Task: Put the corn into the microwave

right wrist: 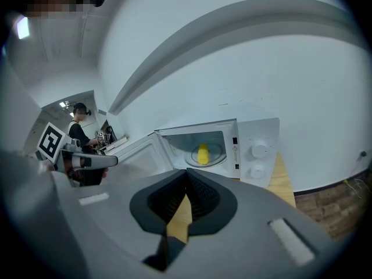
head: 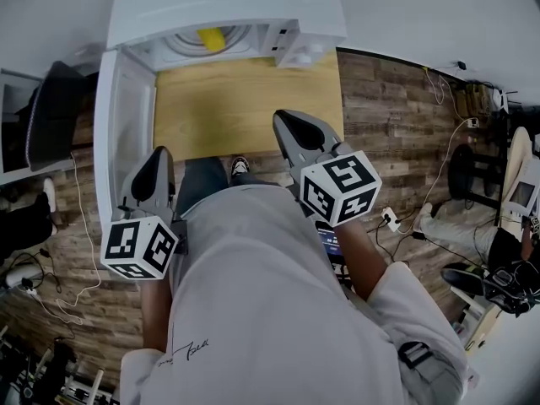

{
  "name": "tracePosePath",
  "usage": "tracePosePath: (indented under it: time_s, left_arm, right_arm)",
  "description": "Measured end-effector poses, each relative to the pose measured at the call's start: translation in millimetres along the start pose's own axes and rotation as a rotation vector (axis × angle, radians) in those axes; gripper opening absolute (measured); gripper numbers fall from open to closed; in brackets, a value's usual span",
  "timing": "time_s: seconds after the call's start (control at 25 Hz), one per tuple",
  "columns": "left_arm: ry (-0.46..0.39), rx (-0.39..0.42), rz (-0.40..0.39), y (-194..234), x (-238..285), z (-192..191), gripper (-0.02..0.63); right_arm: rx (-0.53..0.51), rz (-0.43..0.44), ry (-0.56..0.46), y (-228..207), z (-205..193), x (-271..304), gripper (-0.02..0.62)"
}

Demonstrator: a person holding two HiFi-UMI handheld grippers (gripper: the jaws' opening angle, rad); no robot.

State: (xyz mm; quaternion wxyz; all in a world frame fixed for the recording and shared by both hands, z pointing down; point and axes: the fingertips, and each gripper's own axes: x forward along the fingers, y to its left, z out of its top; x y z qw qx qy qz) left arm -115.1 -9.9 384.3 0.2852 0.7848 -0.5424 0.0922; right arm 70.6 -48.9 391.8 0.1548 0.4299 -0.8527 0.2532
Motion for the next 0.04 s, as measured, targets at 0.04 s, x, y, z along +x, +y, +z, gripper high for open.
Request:
tracePosePath:
  time_s: [0.04]
  left_arm:
    - [0.002, -0.002, 0.002, -0.2, -0.3, -0.5, -0.012]
  right_arm:
    - [0.000, 0.001, 0.002, 0.3, 0.2, -0.4, 0.000]
